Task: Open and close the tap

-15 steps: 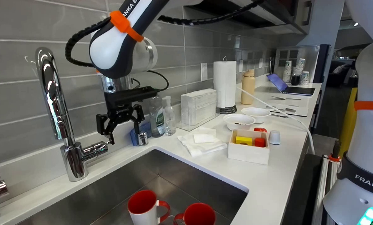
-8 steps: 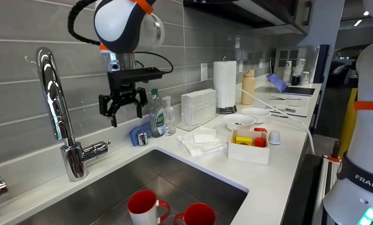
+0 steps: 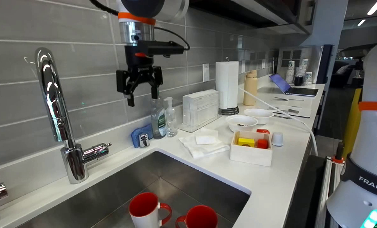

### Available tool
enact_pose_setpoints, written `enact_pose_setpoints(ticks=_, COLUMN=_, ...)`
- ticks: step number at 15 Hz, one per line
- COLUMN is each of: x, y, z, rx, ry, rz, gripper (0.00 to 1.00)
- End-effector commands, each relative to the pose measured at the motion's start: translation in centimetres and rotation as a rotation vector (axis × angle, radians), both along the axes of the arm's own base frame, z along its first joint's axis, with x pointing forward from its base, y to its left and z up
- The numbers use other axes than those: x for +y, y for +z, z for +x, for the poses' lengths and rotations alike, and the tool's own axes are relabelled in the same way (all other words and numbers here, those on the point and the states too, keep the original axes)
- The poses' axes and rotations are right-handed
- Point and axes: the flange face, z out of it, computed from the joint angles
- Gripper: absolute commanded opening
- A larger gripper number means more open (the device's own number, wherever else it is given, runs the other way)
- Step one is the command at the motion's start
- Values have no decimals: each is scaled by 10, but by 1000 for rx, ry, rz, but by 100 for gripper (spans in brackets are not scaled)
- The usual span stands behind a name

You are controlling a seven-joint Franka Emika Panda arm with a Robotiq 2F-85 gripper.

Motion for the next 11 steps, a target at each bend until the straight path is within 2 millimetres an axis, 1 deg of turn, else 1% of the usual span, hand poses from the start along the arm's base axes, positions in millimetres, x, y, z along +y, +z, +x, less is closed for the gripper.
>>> enact_pose_setpoints(ticks=1, x=-11, y=35, z=-40, rx=-11, ry=74, rz=28, gripper=100)
enact_pose_setpoints(ticks=5, x=-11, y=60, z=-65, rx=-42, ry=146, rz=36, gripper=100)
enact_pose_setpoints(ticks=8, x=-12, y=70, z=-80, rx=-43, ry=169, rz=21, gripper=100)
enact_pose_setpoints(ticks=11, x=-13, y=76, z=-90, rx=-49, ry=178, rz=13, gripper=100)
